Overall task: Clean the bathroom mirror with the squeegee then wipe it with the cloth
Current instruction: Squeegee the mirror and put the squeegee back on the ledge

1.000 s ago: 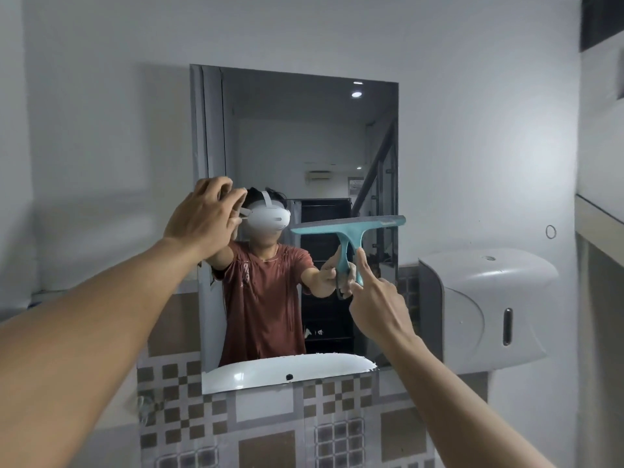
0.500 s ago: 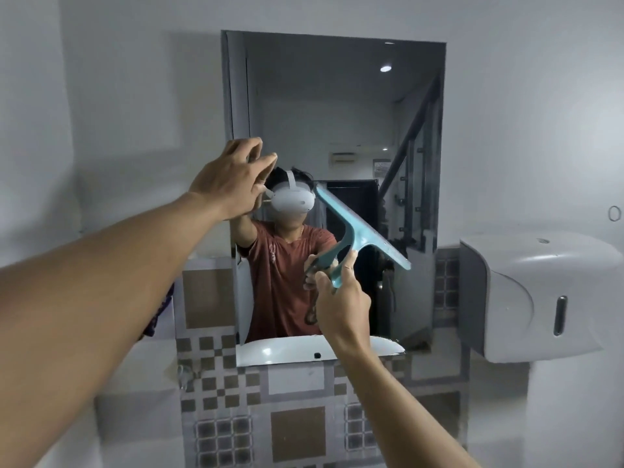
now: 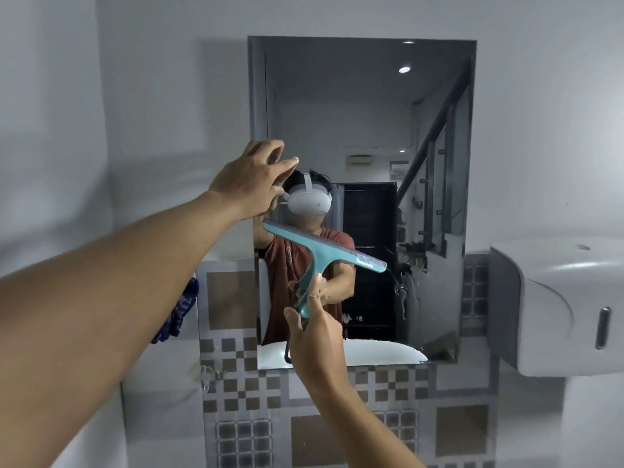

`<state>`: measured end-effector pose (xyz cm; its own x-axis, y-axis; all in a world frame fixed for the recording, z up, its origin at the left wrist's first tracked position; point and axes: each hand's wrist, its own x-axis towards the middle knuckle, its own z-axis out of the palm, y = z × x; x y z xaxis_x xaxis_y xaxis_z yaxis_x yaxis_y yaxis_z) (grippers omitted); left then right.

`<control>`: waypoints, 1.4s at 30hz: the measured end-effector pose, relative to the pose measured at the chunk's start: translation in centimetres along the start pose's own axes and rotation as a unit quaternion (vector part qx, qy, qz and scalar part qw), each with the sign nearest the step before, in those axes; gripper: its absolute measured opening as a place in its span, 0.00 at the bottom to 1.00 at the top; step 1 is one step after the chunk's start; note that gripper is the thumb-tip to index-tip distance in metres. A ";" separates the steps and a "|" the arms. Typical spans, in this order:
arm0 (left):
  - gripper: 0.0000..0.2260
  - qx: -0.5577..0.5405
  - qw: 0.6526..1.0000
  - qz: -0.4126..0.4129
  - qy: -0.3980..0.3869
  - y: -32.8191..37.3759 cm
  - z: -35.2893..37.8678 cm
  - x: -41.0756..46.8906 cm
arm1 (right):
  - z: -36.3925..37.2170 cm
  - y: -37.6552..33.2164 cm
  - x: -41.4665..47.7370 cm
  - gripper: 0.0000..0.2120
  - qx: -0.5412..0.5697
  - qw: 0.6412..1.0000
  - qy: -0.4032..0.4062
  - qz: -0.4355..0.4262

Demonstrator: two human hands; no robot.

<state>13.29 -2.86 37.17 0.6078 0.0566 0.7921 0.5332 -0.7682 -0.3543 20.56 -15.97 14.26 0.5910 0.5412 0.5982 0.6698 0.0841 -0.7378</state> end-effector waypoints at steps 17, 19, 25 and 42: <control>0.25 -0.003 0.998 -0.030 0.063 1.8 1.9 -2.3 | -10.6 2.5 1.7 0.33 -0.481 0.857 -0.083 -0.163; 0.24 -0.012 0.997 -0.038 0.064 2.7 2.3 -3.3 | -12.3 2.6 2.3 0.33 -0.516 0.833 -0.085 -0.178; 0.27 -0.048 0.997 -0.043 0.035 4.8 3.4 -5.6 | -16.0 4.0 3.6 0.31 -0.556 0.800 -0.051 -0.219; 0.39 -0.033 0.998 -0.050 -0.015 6.8 4.2 -6.7 | -21.3 7.8 2.2 0.35 -0.564 0.814 -0.006 -0.137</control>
<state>15.27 -5.75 27.35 0.5719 0.1539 0.8058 0.5531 -0.7977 -0.2402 36.68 -31.96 16.51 0.3501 0.6406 0.6834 0.7670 -0.6149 0.1834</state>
